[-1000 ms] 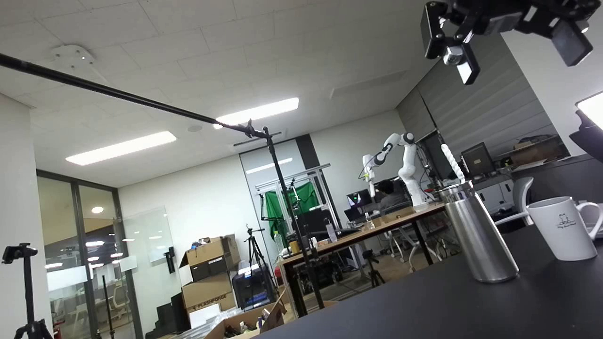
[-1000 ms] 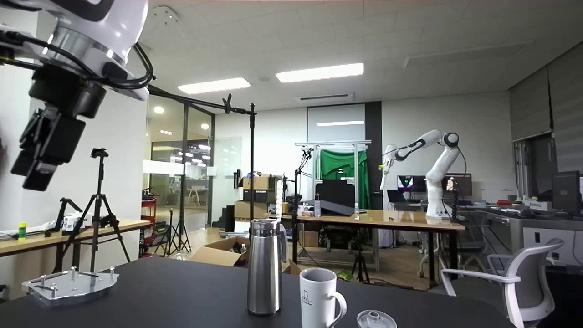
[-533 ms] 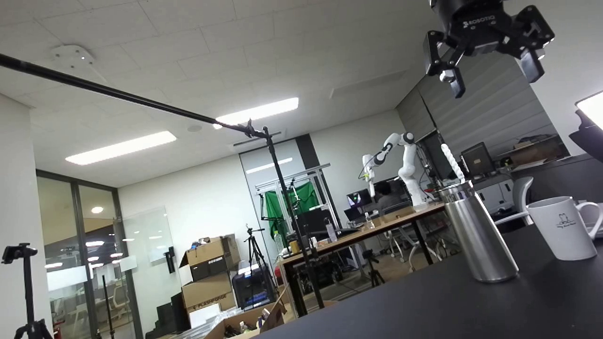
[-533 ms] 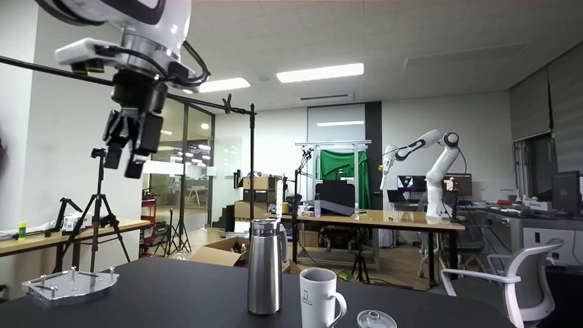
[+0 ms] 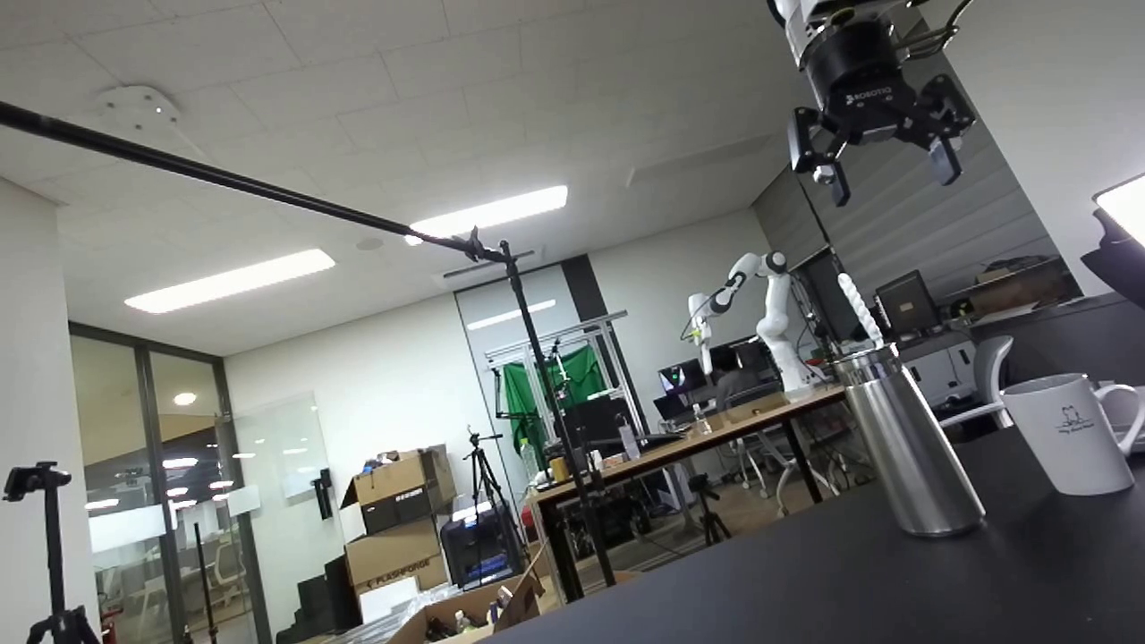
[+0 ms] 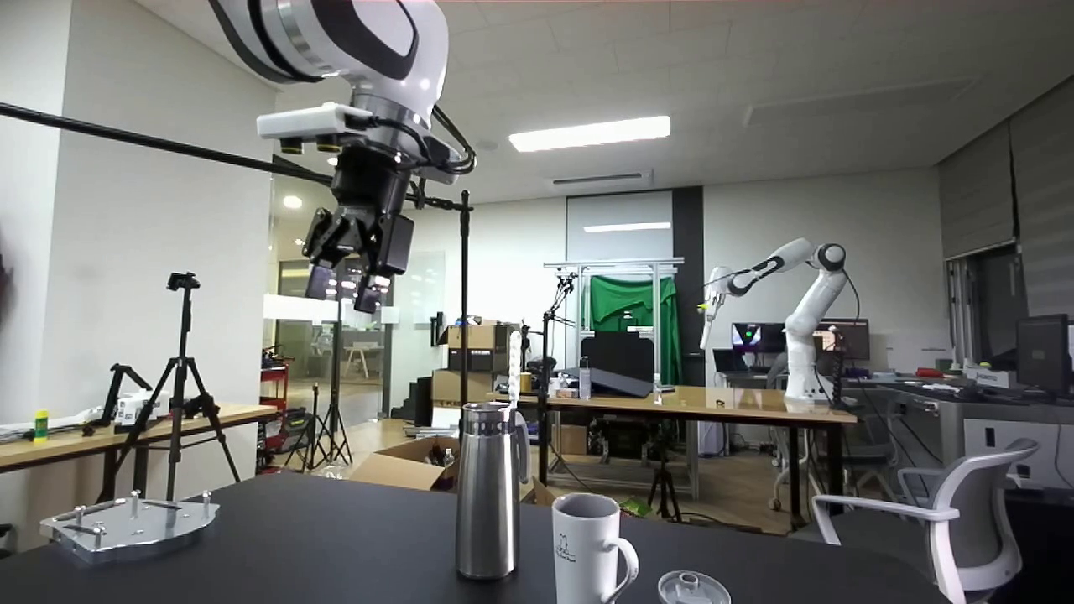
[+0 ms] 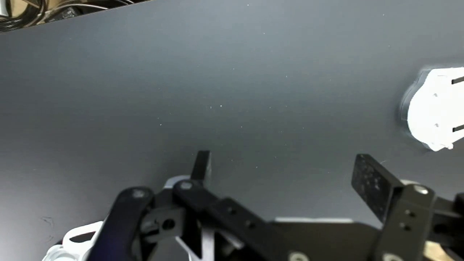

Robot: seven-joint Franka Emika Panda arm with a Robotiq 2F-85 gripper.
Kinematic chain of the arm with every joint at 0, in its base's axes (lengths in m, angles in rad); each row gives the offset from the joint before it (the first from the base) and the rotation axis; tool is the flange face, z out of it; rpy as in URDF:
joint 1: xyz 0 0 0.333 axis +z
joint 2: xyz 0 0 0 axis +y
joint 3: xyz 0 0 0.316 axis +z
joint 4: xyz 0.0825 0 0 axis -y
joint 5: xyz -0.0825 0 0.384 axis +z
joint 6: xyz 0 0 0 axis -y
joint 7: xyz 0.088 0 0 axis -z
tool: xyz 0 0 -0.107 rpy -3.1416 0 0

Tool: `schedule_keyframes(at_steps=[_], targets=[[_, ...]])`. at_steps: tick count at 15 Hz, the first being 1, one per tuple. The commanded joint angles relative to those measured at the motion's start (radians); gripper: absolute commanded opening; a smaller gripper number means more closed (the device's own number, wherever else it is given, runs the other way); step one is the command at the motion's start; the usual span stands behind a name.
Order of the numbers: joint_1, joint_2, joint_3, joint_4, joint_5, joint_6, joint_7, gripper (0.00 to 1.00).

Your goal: Use the brush to clean the silver bottle

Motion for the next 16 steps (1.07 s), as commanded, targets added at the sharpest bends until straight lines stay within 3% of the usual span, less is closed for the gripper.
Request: schedule_keyframes(at_steps=[1,7,16], targets=[[0.005,0.000,-0.004,-0.003,-0.002,-0.001,0.001,1.00],[0.005,-0.009,-0.003,-0.009,-0.002,-0.001,0.001,1.00],[-0.023,0.413,-0.017,0.393,-0.236,0.062,-0.003,1.00]])
